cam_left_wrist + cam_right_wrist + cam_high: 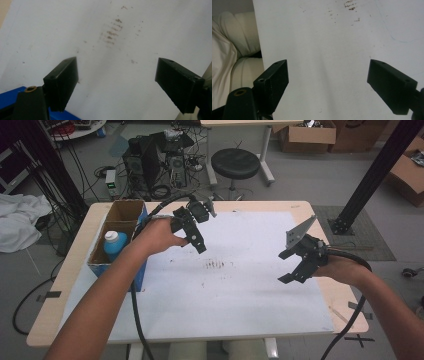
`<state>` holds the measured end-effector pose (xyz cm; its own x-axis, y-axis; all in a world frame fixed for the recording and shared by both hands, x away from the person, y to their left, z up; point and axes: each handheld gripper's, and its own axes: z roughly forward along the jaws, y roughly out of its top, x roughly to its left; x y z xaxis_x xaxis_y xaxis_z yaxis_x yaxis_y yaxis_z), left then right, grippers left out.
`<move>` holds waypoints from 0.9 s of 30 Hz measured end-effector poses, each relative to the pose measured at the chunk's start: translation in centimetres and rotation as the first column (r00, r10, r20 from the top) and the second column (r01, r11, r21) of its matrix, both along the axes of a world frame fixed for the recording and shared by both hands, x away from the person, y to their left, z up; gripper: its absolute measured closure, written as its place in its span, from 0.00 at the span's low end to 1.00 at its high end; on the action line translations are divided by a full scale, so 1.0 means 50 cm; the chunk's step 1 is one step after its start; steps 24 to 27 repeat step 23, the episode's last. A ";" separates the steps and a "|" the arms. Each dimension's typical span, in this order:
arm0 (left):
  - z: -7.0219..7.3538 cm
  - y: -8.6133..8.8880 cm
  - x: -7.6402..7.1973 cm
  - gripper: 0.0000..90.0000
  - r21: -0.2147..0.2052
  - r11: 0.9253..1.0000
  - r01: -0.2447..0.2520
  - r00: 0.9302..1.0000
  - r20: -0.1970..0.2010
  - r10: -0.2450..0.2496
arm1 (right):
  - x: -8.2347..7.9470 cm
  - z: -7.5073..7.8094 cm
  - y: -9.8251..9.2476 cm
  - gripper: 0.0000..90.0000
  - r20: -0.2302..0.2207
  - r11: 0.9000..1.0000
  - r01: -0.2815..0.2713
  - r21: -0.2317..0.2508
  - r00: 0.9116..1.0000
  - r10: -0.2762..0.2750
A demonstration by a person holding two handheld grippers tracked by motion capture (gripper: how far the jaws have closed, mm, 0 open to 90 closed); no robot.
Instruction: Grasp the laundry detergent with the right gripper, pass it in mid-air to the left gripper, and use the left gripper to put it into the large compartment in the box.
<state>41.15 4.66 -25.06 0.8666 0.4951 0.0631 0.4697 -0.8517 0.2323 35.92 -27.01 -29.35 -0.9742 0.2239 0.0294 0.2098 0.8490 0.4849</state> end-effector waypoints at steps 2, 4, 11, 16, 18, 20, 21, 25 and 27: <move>-0.001 -0.001 -0.001 0.22 -0.005 1.000 0.001 1.000 0.001 -0.001 | 0.000 0.000 0.001 0.19 -0.001 1.000 0.000 -0.001 1.000 0.000; -0.001 0.001 0.000 0.22 -0.009 1.000 0.001 1.000 0.002 -0.001 | 0.000 0.000 0.001 0.19 -0.001 1.000 0.001 -0.002 1.000 -0.001; -0.002 0.006 0.002 0.22 -0.019 1.000 -0.005 1.000 0.000 0.005 | 0.004 -0.003 0.006 0.19 -0.004 1.000 -0.005 -0.004 1.000 0.005; -0.004 0.008 0.003 0.22 -0.018 1.000 -0.008 1.000 -0.003 0.008 | 0.005 -0.005 0.009 0.19 -0.005 1.000 -0.009 -0.001 1.000 0.009; -0.004 0.009 0.003 0.22 -0.020 1.000 -0.009 1.000 0.000 0.009 | 0.005 -0.005 0.009 0.19 -0.004 1.000 -0.009 -0.001 1.000 0.009; -0.002 0.010 0.003 0.22 -0.021 1.000 -0.009 1.000 -0.001 0.009 | 0.006 -0.005 0.009 0.19 -0.005 1.000 -0.007 -0.002 1.000 0.007; -0.002 0.010 0.003 0.22 -0.023 1.000 -0.011 1.000 0.002 0.011 | 0.006 -0.005 0.008 0.19 -0.005 1.000 -0.006 -0.002 1.000 0.006; -0.001 0.011 0.004 0.22 -0.025 1.000 -0.012 1.000 0.004 0.012 | 0.006 -0.005 0.007 0.19 -0.006 1.000 -0.004 -0.002 1.000 0.004; -0.001 0.011 0.004 0.22 -0.025 1.000 -0.012 1.000 0.004 0.012 | 0.006 -0.005 0.007 0.19 -0.006 1.000 -0.004 -0.002 1.000 0.004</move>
